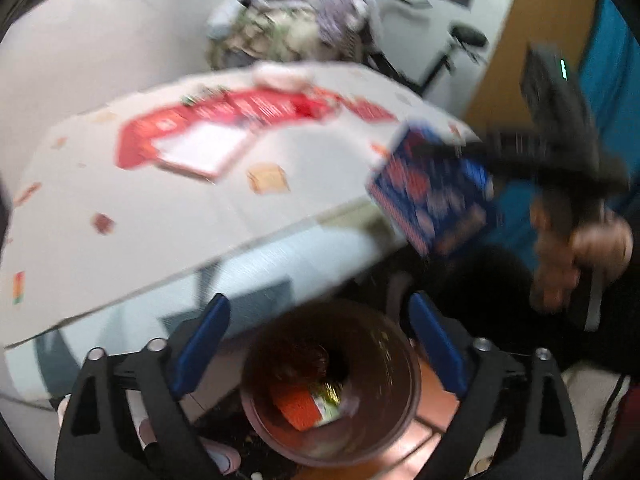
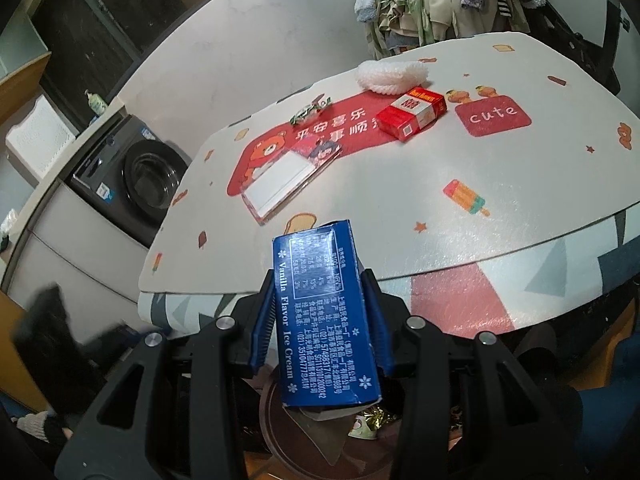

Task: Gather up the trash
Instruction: 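Lower the blue ice cream box over the bin and open the right tool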

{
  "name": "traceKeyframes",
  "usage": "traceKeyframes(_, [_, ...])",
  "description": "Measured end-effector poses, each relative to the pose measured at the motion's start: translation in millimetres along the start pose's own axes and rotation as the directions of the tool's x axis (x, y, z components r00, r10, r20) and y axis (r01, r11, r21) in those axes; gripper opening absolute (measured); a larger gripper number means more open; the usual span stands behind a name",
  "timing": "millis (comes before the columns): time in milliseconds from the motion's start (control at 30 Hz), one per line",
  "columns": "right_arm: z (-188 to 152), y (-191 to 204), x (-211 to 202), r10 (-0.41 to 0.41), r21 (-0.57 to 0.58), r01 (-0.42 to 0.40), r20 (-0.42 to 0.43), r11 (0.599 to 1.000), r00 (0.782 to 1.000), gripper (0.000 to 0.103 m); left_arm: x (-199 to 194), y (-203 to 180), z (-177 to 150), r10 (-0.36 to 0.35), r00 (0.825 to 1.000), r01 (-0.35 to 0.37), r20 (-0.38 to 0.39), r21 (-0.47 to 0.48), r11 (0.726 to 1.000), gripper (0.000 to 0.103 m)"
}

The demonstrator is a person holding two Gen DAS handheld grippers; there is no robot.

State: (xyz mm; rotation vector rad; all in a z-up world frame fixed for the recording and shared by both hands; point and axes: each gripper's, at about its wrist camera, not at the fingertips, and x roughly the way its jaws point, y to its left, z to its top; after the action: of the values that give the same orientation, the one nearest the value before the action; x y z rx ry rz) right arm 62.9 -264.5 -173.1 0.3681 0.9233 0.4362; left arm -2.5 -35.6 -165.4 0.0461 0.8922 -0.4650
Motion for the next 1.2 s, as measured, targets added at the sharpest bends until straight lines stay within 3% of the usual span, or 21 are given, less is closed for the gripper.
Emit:
traceKeyframes(167, [-10,11,11,0.014,-0.026,-0.015,-0.04,1.0,0.999,0.043,-28,18,8,0.079,0.993,-0.071,0.086,-0.091,0.993,0.095])
traceKeyframes(367, [-29,28,25,0.037,-0.064,-0.045,-0.122,0.997,0.992,0.044,-47,33,8,0.146,0.982,-0.13,0.117,-0.129,0.983,0.096])
traceKeyframes(600, [-49,37,43,0.043,-0.072,-0.06,-0.214,0.996,0.976,0.044,-53,43,2,0.165,0.98,-0.146,0.114,-0.162,0.976,0.097])
traceKeyframes(933, [-56,37,51,0.06,-0.055,-0.077,-0.263,0.996,0.963,0.048,-53,48,-1,0.176,0.978,-0.156,0.11,-0.171,0.973,0.097])
traceKeyframes(1067, [-57,40,51,0.062,-0.061,-0.08,-0.262,0.995,0.963,0.076,-53,49,-1,0.179,0.978,-0.158,0.11,-0.172,0.972,0.097])
traceKeyframes(1200, [-52,40,48,0.037,-0.069,-0.055,-0.235,0.996,0.971,0.092,-52,50,-2,0.178,0.978,-0.159,0.106,-0.172,0.972,0.097])
